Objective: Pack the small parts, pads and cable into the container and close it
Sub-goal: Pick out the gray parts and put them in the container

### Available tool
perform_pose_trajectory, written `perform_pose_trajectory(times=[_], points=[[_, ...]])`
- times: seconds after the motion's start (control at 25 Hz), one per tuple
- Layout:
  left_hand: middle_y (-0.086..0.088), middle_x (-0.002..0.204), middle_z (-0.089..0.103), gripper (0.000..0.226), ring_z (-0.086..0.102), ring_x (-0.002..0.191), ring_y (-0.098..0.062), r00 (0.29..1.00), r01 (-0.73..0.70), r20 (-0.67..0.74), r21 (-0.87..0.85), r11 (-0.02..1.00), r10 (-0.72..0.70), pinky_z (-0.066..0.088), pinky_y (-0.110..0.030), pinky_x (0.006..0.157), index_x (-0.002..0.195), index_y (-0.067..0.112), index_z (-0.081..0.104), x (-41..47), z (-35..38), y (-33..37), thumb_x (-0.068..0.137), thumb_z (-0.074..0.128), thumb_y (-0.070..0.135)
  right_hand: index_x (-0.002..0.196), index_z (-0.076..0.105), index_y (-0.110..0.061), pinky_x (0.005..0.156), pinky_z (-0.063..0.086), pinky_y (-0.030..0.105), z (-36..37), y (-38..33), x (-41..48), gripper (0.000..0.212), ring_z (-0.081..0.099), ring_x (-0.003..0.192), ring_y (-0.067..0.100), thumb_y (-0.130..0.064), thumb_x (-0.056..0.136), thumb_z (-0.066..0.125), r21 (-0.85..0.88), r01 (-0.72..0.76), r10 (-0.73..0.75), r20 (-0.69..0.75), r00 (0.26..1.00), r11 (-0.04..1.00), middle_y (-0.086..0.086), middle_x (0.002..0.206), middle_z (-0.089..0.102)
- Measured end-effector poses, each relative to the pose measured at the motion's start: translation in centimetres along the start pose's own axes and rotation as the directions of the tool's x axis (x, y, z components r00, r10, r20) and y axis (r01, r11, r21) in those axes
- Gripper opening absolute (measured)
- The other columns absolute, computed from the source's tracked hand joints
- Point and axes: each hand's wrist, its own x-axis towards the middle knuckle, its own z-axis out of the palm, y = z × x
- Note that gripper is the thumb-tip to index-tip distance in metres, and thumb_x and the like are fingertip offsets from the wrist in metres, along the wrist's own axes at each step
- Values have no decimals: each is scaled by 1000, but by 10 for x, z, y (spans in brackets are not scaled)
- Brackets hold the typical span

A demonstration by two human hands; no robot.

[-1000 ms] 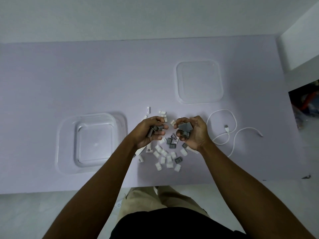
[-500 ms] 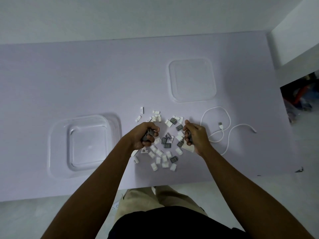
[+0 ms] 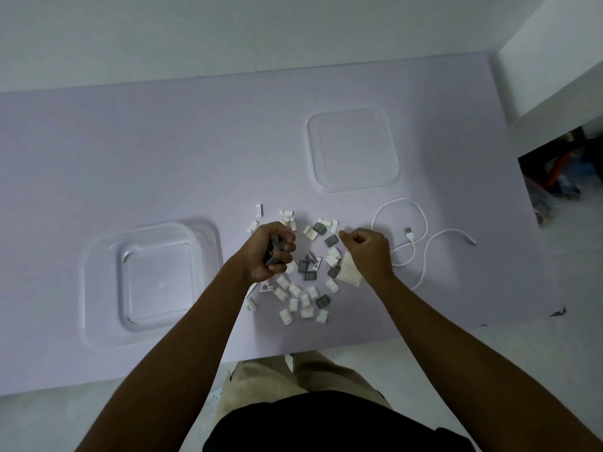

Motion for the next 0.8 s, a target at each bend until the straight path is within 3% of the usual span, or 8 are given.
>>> perform_pose_trajectory(times=[0.08, 0.2, 0.28, 0.44, 0.52, 0.6, 0.68, 0.8], points=[[1, 55, 45, 47, 36, 38, -11, 975, -30, -192, 390, 920, 113, 23, -17, 40, 60, 15, 51, 9, 4, -1, 93, 52, 48, 100, 78, -22, 75, 56, 33, -1, -6, 5, 22, 69, 75, 18, -36, 84, 72, -144, 142, -128, 101, 987, 979, 2, 84, 76], [-6, 71, 62, 54, 61, 67, -24, 854, 79, -162, 980, 185, 494, 43, -28, 65, 66, 9, 59, 25, 8, -11, 98, 43, 50, 118, 73, -27, 82, 57, 35, 2, -12, 11, 35, 71, 87, 23, -33, 84, 75, -254, 227, -163, 250, 954, 940, 4, 100, 77], [-6, 81, 59, 48, 56, 79, -23, 850, 126, -82, 991, -49, 521, 43, -32, 71, 76, 12, 55, 30, 13, -19, 97, 43, 54, 110, 76, -26, 82, 57, 37, 7, -12, 15, 29, 71, 90, 25, -35, 82, 75, -293, 263, -178, 286, 941, 919, 5, 101, 77], [0, 83, 65, 51, 63, 77, -22, 849, 299, -219, 949, -96, 480, 51, -33, 71, 90, 14, 62, 51, 24, -26, 81, 56, 64, 91, 79, -19, 73, 56, 31, 10, -9, 20, 17, 70, 78, 18, -30, 79, 80, -185, 209, -152, 280, 948, 960, 3, 88, 77], [-1, 82, 67, 54, 65, 75, -24, 831, 357, -311, 934, -13, 460, 54, -35, 72, 90, 18, 63, 56, 33, -26, 70, 61, 67, 84, 76, -10, 59, 51, 27, 4, -14, 15, 16, 62, 61, 17, -25, 81, 80, 124, -33, 2, 241, 971, 992, 4, 69, 69], [-2, 88, 65, 50, 66, 83, -25, 842, 330, -284, 944, -22, 460, 52, -33, 72, 96, 13, 63, 57, 37, -28, 75, 66, 58, 78, 69, -7, 46, 38, 27, -5, -22, 9, 18, 48, 52, 19, -21, 89, 69, 574, -425, 241, 370, 897, 700, 5, 59, 53], [-5, 92, 62, 44, 65, 89, -26, 851, 302, -238, 951, -64, 467, 47, -31, 69, 102, 9, 60, 56, 38, -31, 81, 68, 47, 78, 60, -11, 41, 28, 23, -19, -25, 4, 21, 44, 52, 18, -22, 93, 51, 723, -600, 265, 539, 800, 341, 4, 61, 49], [-6, 91, 54, 44, 62, 91, -27, 863, 284, -250, 959, -13, 438, 45, -31, 68, 104, 8, 56, 58, 36, -35, 82, 69, 43, 80, 59, -10, 41, 26, 21, -30, -24, 1, 29, 48, 53, 18, -27, 89, 37, 755, -593, 145, 577, 804, 280, 7, 69, 55]])
